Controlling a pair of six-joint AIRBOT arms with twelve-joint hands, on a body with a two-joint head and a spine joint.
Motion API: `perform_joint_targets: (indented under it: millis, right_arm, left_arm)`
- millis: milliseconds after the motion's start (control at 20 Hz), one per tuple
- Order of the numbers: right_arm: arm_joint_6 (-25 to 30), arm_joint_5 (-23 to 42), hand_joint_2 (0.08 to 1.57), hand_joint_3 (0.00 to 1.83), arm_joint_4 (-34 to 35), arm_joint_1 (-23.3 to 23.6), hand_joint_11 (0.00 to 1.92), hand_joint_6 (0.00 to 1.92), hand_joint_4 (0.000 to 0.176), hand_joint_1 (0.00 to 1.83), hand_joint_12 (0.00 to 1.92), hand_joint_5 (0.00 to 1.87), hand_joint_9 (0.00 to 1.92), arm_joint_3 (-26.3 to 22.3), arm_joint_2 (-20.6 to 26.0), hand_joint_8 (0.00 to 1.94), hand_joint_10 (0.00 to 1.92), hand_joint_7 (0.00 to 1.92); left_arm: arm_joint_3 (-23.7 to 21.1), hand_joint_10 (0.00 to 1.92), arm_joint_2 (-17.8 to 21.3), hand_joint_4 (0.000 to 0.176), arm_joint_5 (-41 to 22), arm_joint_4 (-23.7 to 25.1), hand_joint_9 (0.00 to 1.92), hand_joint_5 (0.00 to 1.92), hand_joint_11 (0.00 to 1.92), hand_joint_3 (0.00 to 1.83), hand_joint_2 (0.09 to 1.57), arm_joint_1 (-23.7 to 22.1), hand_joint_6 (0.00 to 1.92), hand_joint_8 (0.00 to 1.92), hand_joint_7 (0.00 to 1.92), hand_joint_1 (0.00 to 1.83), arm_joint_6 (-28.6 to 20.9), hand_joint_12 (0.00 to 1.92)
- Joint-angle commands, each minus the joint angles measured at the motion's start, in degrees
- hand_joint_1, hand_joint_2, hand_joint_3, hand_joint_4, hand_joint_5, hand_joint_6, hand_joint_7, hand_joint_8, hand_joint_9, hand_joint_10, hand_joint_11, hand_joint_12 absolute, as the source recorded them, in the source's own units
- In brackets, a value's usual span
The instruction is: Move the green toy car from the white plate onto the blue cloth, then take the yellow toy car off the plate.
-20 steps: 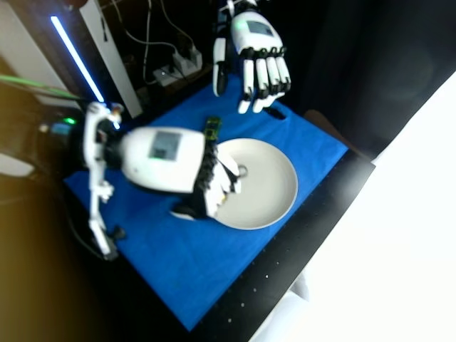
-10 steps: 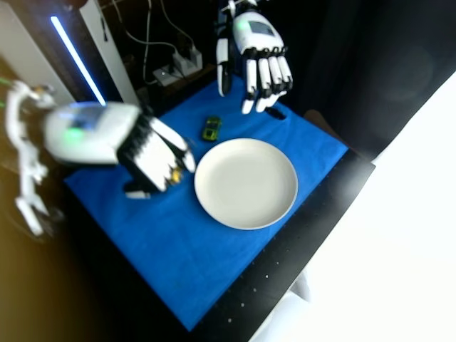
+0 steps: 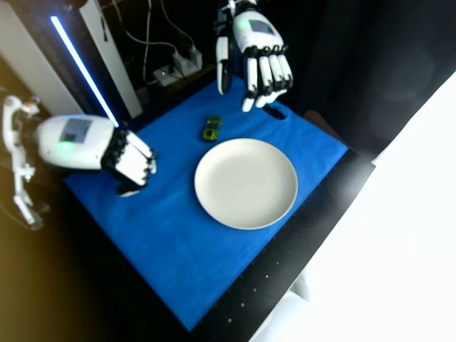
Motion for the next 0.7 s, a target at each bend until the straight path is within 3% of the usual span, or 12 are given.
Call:
perform_joint_targets:
  millis: [0, 50, 100, 150, 200, 250, 300, 350, 400, 450, 500, 650]
  right_arm:
    - [0.19, 6.17, 0.94, 0.0, -0.09, 0.24, 0.01, 0.02, 0.0, 0.79, 1.33, 0.36, 0.33, 0.15, -0.41, 0.03, 0.27, 0.39]
    - [0.2, 6.15, 0.95, 0.0, 0.08, 0.15, 0.0, 0.0, 0.0, 0.7, 1.06, 0.2, 0.18, 0.36, -0.67, 0.01, 0.16, 0.22]
    - [0.2, 6.17, 0.9, 0.0, 0.47, 0.07, 0.0, 0.01, 0.0, 0.58, 0.42, 0.05, 0.02, 0.57, -0.86, 0.02, 0.02, 0.04]
    - [0.2, 6.18, 0.9, 0.0, 0.57, 0.07, 0.0, 0.01, 0.0, 0.58, 0.42, 0.05, 0.02, 0.59, -0.86, 0.02, 0.02, 0.04]
    - [0.2, 6.23, 0.89, 0.0, 0.64, 0.07, 0.0, 0.0, 0.0, 0.56, 0.22, 0.02, 0.0, 0.58, -0.83, 0.0, 0.0, 0.01]
    - [0.21, 6.48, 0.9, 0.0, 0.85, 0.07, 0.0, 0.0, 0.0, 0.42, 0.37, 0.0, 0.0, 0.57, -0.75, 0.0, 0.0, 0.01]
    - [0.29, 7.36, 0.93, 0.01, 1.23, 0.07, 0.0, 0.0, 0.0, 0.37, 0.19, 0.0, 0.0, 0.45, -0.25, 0.0, 0.0, 0.0]
    - [0.29, 9.09, 0.94, 0.0, 1.82, 0.07, 0.0, 0.0, 0.0, 0.37, 0.46, 0.03, 0.01, 0.21, 0.48, 0.01, 0.0, 0.02]
    - [0.29, 11.11, 0.98, 0.01, 2.32, 0.07, 0.0, 0.0, 0.0, 0.32, 0.41, 0.0, 0.0, 0.02, 1.08, 0.0, 0.0, 0.01]
    - [0.29, 13.17, 1.02, 0.01, 2.97, 0.05, 0.0, 0.01, 0.0, 0.46, 0.23, 0.04, 0.0, -0.09, 1.63, 0.0, 0.0, 0.03]
    - [0.29, 16.15, 1.05, 0.02, 4.3, -0.04, 0.0, 0.02, 0.0, 0.52, 0.19, 0.06, 0.0, -0.03, 2.27, 0.0, 0.0, 0.03]
    - [0.29, 26.09, 1.12, 0.02, 9.48, -1.85, 0.01, 0.05, 0.0, 0.66, 0.0, 0.18, 0.08, -0.04, 4.44, 0.04, 0.03, 0.17]
  left_arm:
    - [-0.03, 1.44, 0.18, 0.0, -6.82, 0.46, 0.05, 0.51, 0.0, 0.0, 1.18, -0.38, 0.82, 1.2, 0.24, 0.65, -0.15, 1.84]
    - [-0.03, 1.52, 0.18, 0.0, -6.84, 0.46, 0.04, 0.5, 0.0, 0.0, 1.18, -0.38, 0.81, 1.27, 0.21, 0.64, -0.15, 1.88]
    - [-0.03, 1.46, 0.17, 0.0, -6.84, 0.46, 0.05, 0.51, 0.0, 0.0, 1.18, -0.38, 0.81, 1.22, 0.23, 0.64, -0.15, 1.87]
    - [-0.03, 1.46, 0.17, 0.0, -6.84, 0.46, 0.05, 0.51, 0.0, 0.0, 1.18, -0.37, 0.81, 1.22, 0.23, 0.64, -0.15, 1.87]
    - [-0.03, 1.42, 0.17, 0.0, -6.86, 0.46, 0.05, 0.51, 0.0, 0.0, 1.18, -0.33, 0.82, 1.17, 0.23, 0.64, -0.15, 1.84]
    - [-0.03, 1.57, 0.17, 0.0, -6.87, 0.43, 0.03, 0.51, 0.0, 0.0, 1.18, -0.3, 0.82, 1.29, 0.2, 0.64, -0.15, 1.9]
    - [-0.03, 1.63, 0.17, 0.0, -6.96, 0.41, 0.01, 0.5, 0.0, 0.0, 1.19, -0.26, 0.82, 1.33, 0.19, 0.63, -0.15, 1.92]
    - [-0.03, 1.59, 0.17, 0.0, -7.17, 0.33, 0.02, 0.49, 0.0, 0.0, 1.2, -0.18, 0.82, 1.31, 0.19, 0.63, -0.15, 1.92]
    - [-0.02, 1.46, 0.18, 0.0, -7.43, 0.21, 0.01, 0.48, 0.0, 0.0, 1.2, -0.1, 0.81, 1.19, 0.19, 0.63, -0.15, 1.86]
    - [-0.02, 1.33, 0.2, 0.0, -7.95, -0.02, 0.05, 0.49, 0.0, 0.0, 1.2, 0.02, 0.77, 1.01, 0.24, 0.61, -0.15, 1.81]
    - [-0.01, 1.44, 0.25, 0.0, -8.73, -0.37, 0.05, 0.49, 0.0, 0.0, 1.2, 0.19, 0.74, 1.06, 0.23, 0.59, -0.15, 1.9]
    - [0.15, 1.38, 1.13, 0.0, -12.73, -1.24, 0.22, 0.46, 0.09, 0.0, 1.21, 0.41, 0.55, 0.97, 0.35, 0.66, -0.33, 1.92]
